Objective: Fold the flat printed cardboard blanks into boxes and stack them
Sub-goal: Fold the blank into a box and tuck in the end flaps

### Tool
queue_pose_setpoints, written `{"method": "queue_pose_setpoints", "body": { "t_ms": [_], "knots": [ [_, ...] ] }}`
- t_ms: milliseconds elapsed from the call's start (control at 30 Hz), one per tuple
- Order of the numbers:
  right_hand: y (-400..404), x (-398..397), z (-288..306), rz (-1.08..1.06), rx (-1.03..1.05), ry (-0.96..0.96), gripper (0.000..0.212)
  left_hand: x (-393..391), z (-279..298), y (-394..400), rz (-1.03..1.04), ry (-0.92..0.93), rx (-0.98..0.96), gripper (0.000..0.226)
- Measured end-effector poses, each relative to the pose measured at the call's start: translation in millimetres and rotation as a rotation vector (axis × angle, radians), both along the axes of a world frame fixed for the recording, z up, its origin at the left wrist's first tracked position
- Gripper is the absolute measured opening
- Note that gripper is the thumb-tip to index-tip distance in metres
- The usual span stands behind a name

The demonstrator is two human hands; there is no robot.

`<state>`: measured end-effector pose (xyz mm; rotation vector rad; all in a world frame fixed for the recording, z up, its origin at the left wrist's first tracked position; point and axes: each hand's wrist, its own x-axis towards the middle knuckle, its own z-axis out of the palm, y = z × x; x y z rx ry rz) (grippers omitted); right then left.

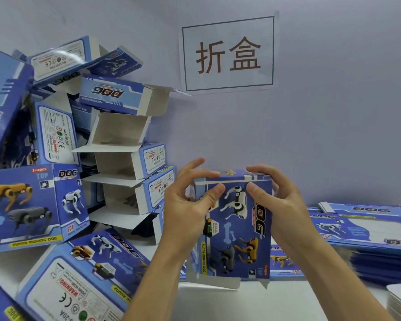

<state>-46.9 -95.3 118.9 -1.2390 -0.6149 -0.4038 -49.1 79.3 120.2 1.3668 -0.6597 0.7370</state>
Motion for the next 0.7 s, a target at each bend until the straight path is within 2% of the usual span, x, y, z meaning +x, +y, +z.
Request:
{"method": "queue_pose_setpoints", "body": {
  "t_ms": [100,200,367,500,600,700],
  "knots": [
    [0.0,1.5,-1.7,0.044,0.018,0.029,0.035,-0.7,0.1,-1.5,-0.080,0.070,-0.092,0.011],
    [2.2,1.5,-1.6,0.058,0.021,0.027,0.034,-0.7,3.2,-5.7,-0.104,0.161,-0.189,0.026],
    [6.7,-0.6,0.9,0.019,-0.033,-0.038,0.036,-2.3,4.8,-14.0,0.040,0.129,-0.072,0.026],
    [11.4,1.4,-2.0,0.072,-0.015,-0.002,0.041,-4.2,8.9,-13.8,0.098,0.076,-0.019,0.025],
    [12.0,1.0,-2.2,0.108,0.040,0.039,0.038,-6.8,9.2,-12.9,0.052,0.123,-0.015,0.024],
    [10.4,-1.3,2.0,0.097,0.005,0.036,0.028,-7.9,7.4,-13.9,0.003,0.162,-0.059,0.025]
  ]
}}
